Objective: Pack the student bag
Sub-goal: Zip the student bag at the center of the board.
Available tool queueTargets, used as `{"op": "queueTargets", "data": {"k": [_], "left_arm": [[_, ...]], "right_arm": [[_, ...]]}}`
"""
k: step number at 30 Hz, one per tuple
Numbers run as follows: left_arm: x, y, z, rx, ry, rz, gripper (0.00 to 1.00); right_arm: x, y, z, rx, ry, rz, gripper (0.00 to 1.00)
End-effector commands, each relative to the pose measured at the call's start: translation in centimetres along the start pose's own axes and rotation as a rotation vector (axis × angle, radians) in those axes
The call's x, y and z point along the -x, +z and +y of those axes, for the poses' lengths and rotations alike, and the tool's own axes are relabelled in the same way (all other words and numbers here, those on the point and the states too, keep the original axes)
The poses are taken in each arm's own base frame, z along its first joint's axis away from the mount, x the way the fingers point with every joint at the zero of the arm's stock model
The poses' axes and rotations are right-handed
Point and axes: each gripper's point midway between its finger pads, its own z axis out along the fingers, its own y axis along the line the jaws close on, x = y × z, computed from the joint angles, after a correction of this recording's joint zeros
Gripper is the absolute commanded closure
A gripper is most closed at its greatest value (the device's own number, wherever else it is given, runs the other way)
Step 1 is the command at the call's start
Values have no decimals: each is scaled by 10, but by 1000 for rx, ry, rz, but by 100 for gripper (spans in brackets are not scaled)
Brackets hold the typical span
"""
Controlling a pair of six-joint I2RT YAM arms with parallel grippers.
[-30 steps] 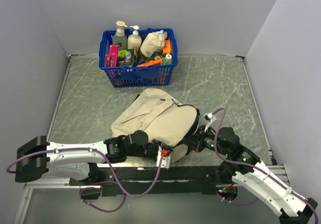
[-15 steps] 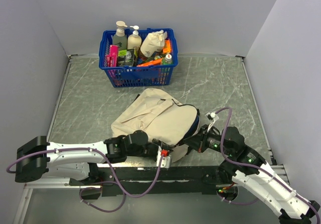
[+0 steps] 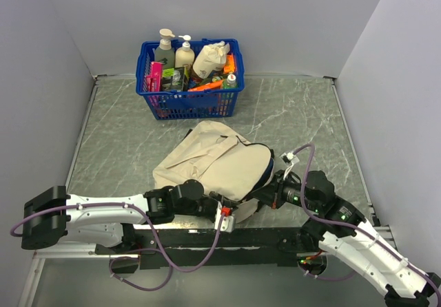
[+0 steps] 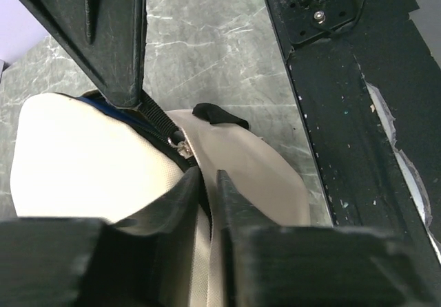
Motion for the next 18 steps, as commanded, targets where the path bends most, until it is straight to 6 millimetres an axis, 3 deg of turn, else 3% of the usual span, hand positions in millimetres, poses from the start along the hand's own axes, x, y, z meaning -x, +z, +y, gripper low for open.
{"op": "queueTargets", "data": {"k": [1, 2, 8, 12, 18], "left_arm": [[-10, -1, -16, -53, -42, 36, 88], [-11, -1, -16, -53, -46, 39, 99], [-12, -1, -15, -57, -39, 49, 99], [-4, -2, -15, -93, -18, 48, 99], [14, -4, -18, -179, 11, 29, 99]], "right_arm": [[32, -9, 23, 45, -51, -87, 100], [33, -9, 24, 44, -53, -88, 100], [37, -9, 17, -5, -52, -95, 100], [40, -11, -5, -143, -51, -86, 100], [65, -14, -36, -387, -72, -109, 100]]}}
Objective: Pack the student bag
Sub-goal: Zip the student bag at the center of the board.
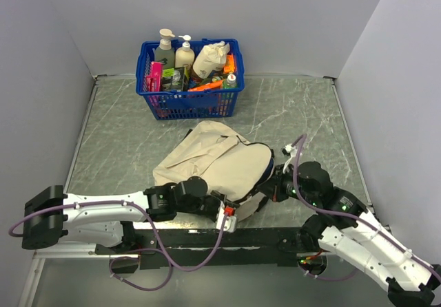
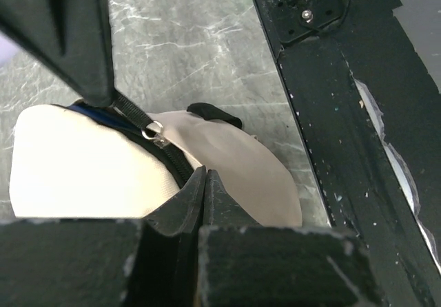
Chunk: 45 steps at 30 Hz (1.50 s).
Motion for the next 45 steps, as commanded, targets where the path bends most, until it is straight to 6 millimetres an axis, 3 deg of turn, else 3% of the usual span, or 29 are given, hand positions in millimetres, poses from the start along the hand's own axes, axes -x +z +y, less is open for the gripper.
{"op": "queueTargets", "data": {"k": [1, 10, 18, 24, 31, 33, 37, 39, 41, 42, 44, 45], "left_arm": [[4, -4, -21, -148, 9, 25, 99], [-13, -26, -37, -279, -1, 92, 99], [-28, -43, -59, -393, 40, 107, 99], [-42, -59, -72, -467, 53, 145, 99], [-60, -80, -88, -543, 50, 181, 99], [-67, -88, -97, -587, 72, 195, 99], [-83, -97, -104, -624, 120, 235, 99], [-75, -78, -74, -468, 108, 212, 99], [-59, -61, -29, -229, -47, 202, 99], [-34, -48, 16, -48, -53, 110, 99], [-3, -44, 60, 132, -181, 25, 99], [17, -47, 95, 272, -187, -37, 99]], "right_arm": [[56, -7, -16, -189, -44, -162, 100], [105, -17, -26, -370, -129, -236, 100], [141, -8, -30, -450, -207, -288, 100], [165, 0, -66, -626, -220, -297, 100], [203, -22, -115, -835, -120, -401, 100], [210, -27, -124, -863, -114, -432, 100], [212, -20, -121, -804, -127, -444, 100], [205, -13, -109, -716, -135, -426, 100], [191, 0, -94, -596, -115, -391, 100], [178, 4, -90, -563, -113, -366, 100], [162, 12, -83, -511, -90, -325, 100], [149, 13, -84, -505, -82, -297, 100]]}}
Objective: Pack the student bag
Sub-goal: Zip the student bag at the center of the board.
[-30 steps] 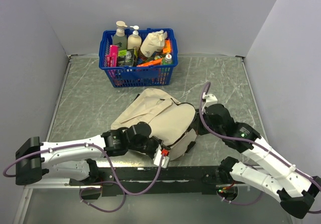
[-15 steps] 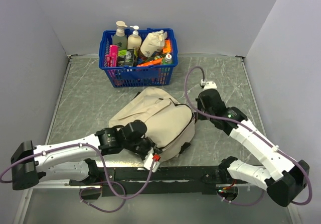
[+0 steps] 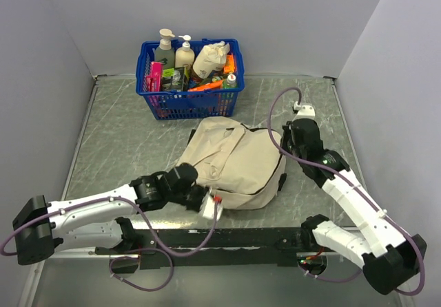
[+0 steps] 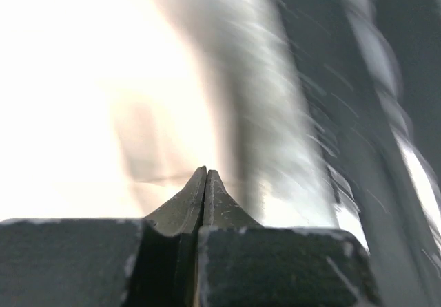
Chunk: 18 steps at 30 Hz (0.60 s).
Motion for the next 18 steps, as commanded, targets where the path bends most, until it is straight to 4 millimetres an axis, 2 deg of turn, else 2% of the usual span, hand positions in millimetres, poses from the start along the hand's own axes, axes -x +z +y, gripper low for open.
{"op": "queueTargets", "data": {"k": [1, 2, 4, 5, 6, 7, 8, 9, 10, 11, 13, 14, 15, 16, 18], "left_arm": [[118, -57, 141, 556, -218, -388, 99], [122, -55, 153, 587, -260, -395, 97], [142, -58, 169, 641, -313, -418, 89], [139, -42, 170, 639, -334, -389, 88], [149, -30, 165, 626, -317, -386, 87], [155, -25, 169, 646, -316, -378, 87], [148, -1, 167, 624, -321, -334, 85], [154, 11, 162, 604, -329, -333, 81], [160, 17, 166, 601, -338, -333, 79], [152, 36, 166, 591, -366, -301, 75], [157, 49, 165, 552, -398, -308, 55], [149, 61, 160, 526, -402, -276, 39], [147, 67, 158, 514, -398, -263, 19], [142, 72, 156, 510, -397, -247, 14], [132, 78, 159, 544, -398, -220, 13]], "right_arm": [[-1, -20, 35, 186, 68, -40, 100], [-10, -20, 35, 196, 71, -23, 100], [-11, -28, 37, 224, 93, -38, 100], [-15, -30, 39, 241, 95, -32, 100], [-15, -33, 39, 250, 98, -35, 100], [-14, -34, 39, 253, 100, -40, 100], [-15, -35, 38, 255, 99, -40, 100], [-13, -38, 39, 265, 96, -49, 100], [-12, -39, 39, 266, 99, -52, 100], [-10, -41, 39, 267, 99, -58, 100], [-8, -44, 38, 265, 97, -63, 100], [-6, -44, 37, 263, 101, -69, 100], [-5, -46, 37, 266, 99, -75, 100], [-3, -47, 36, 264, 103, -82, 100], [0, -50, 37, 273, 104, -91, 100]]}}
